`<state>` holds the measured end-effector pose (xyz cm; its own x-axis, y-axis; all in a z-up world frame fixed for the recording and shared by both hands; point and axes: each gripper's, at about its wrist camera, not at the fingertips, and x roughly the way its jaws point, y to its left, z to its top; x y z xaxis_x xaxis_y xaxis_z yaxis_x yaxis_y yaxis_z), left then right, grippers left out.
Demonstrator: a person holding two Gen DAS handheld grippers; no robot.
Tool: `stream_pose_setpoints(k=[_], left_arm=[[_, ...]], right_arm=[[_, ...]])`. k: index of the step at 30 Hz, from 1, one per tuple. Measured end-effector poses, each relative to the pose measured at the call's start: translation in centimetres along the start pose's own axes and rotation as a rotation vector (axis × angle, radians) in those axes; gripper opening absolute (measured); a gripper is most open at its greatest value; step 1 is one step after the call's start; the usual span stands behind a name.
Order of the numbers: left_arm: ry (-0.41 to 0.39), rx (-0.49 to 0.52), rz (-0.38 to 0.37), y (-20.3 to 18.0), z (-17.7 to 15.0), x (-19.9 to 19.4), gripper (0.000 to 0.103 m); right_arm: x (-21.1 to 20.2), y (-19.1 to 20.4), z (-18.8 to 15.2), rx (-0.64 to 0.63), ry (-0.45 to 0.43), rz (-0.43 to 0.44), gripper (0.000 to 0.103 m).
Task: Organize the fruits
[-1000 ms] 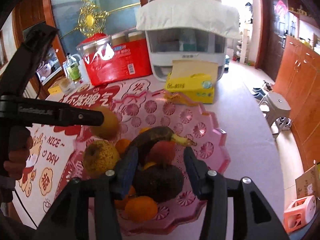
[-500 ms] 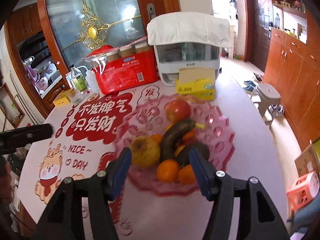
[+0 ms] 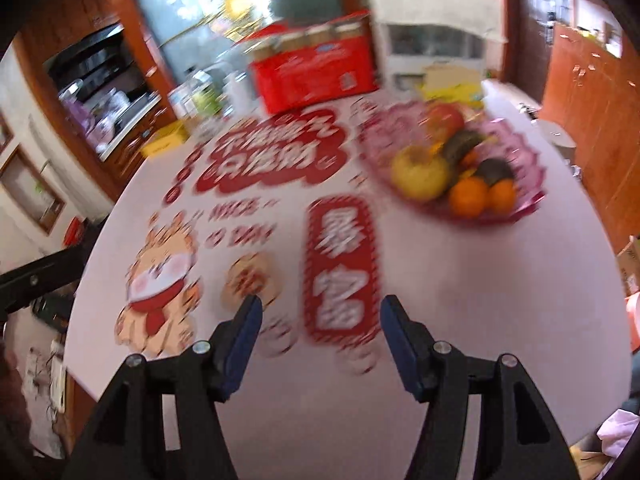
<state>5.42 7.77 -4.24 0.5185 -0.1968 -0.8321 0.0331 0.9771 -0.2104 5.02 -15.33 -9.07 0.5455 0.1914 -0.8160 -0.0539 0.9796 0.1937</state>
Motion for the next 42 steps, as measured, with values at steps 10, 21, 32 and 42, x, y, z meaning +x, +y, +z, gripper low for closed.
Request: stream_pose_setpoints(k=[10, 21, 32, 42], left_arm=[[-0.007, -0.021, 0.024, 1.2, -2.3, -2.6, 0.09], [-0.122, -0.037, 0.078, -1.0, -2.3, -5.3, 0.091], [-0.121, -0.027, 0.148, -2.5, -2.8, -4.0, 0.103], [-0.18, 0.035, 0.204, -4.1, -2.4, -4.7, 0.103]], right_arm=[[-3.8, 4.9, -1.3, -0.109, 0.068, 0.087, 0.072], [-9.7, 5.5, 0.2, -0.126, -0.062, -0.006, 0.094], [-8.5, 3.2, -2.0, -0.038, -0.039, -0.029, 0.1], [-9.1, 2.8, -1.6, -0.031, -0.107, -0.043, 0.103]])
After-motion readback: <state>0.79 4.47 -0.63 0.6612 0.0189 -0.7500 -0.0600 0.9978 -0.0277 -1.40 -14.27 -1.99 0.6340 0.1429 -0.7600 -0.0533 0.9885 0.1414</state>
